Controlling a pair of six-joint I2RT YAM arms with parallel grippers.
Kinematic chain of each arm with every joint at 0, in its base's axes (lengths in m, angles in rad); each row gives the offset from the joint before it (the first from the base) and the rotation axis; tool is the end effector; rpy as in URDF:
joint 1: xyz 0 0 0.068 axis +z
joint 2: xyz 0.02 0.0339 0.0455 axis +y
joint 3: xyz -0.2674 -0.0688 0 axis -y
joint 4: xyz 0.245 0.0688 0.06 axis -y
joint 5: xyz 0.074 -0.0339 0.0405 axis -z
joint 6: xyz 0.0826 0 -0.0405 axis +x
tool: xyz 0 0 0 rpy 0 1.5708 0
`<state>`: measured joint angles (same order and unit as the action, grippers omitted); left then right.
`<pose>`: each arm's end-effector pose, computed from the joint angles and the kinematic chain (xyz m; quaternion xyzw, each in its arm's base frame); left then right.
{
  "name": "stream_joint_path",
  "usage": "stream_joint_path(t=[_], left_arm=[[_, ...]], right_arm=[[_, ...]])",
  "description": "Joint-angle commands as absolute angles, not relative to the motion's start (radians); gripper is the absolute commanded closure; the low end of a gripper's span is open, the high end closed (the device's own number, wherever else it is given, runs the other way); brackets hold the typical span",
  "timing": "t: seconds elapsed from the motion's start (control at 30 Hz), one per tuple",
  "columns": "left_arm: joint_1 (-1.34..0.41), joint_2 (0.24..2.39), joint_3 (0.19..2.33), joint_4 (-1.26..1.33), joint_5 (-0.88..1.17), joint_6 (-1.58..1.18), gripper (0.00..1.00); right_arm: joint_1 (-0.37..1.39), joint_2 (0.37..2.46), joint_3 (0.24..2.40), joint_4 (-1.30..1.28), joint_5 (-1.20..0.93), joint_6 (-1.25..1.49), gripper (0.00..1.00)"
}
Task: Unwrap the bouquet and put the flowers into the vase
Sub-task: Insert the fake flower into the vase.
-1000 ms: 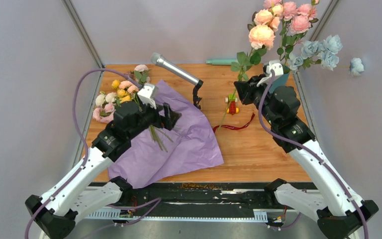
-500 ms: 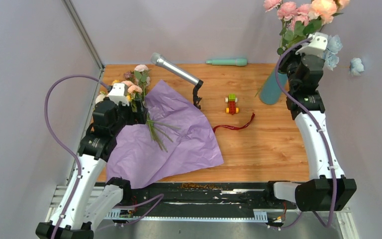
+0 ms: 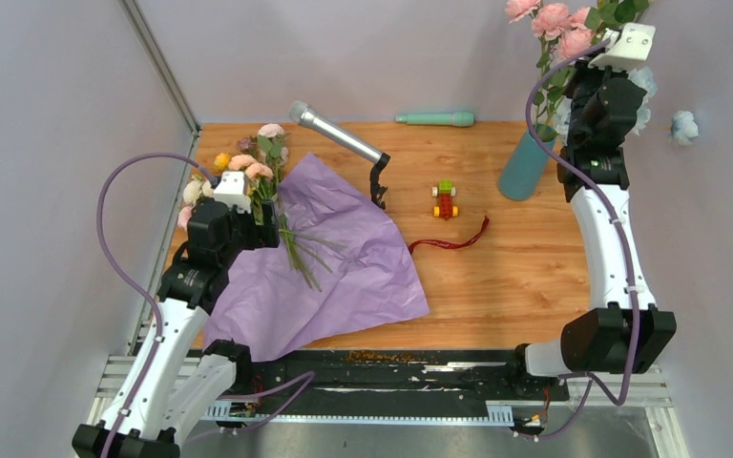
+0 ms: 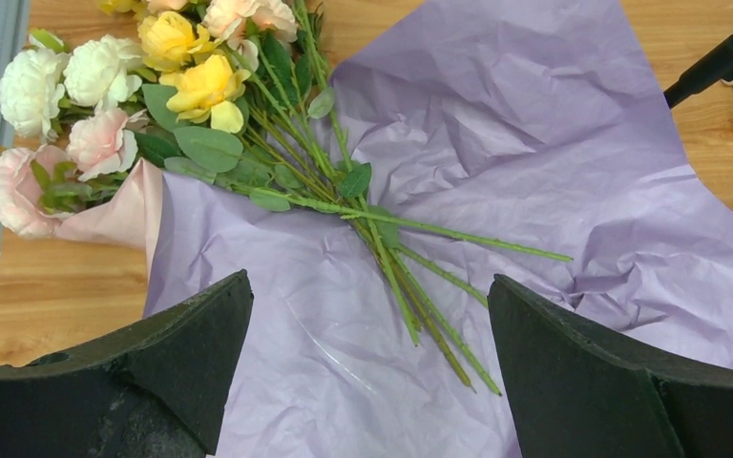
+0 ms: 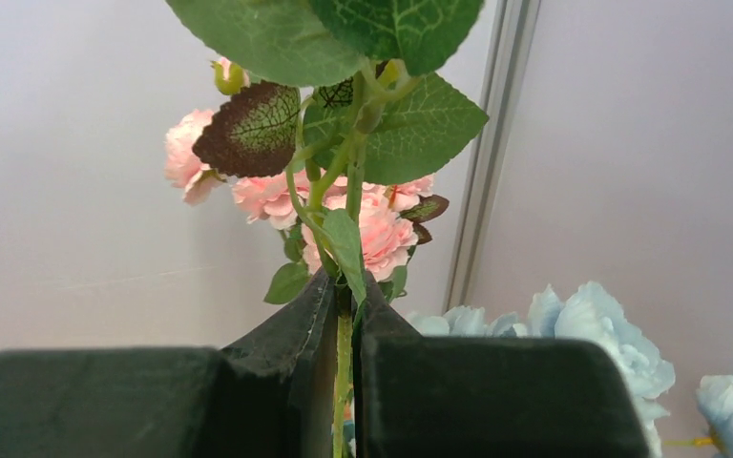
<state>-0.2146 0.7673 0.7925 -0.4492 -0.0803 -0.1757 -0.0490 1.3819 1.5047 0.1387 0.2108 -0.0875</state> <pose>0.2099 -0.0390 0.3010 -0.0054 0.8397 -0.0720 0.5383 0.3538 -0.0347 0.5057 0.0718 0.6070 -0.1177 0.7827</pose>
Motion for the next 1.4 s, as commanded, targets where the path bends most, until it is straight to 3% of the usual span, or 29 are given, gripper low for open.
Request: stream_joint_path(t=[0.0, 0.37, 1.37], left_arm=[[-0.212, 0.741, 0.790, -0.433, -0.093, -0.154, 0.00], [-0.212, 0.725, 0.789, -0.439, -0.116, -0.147, 0.00], [-0.212, 0.726, 0.786, -0.437, -0.107, -0.146, 0.00]], right_arm=[[-0.074, 1.429, 1.580, 0.200, 0.233, -0.159, 1.00], [-0.097, 1.503, 1.591, 0.242, 0.173, -0.142, 1.00], [-0.130, 1.587, 1.373, 0.272, 0.159, -0.029, 1.00]])
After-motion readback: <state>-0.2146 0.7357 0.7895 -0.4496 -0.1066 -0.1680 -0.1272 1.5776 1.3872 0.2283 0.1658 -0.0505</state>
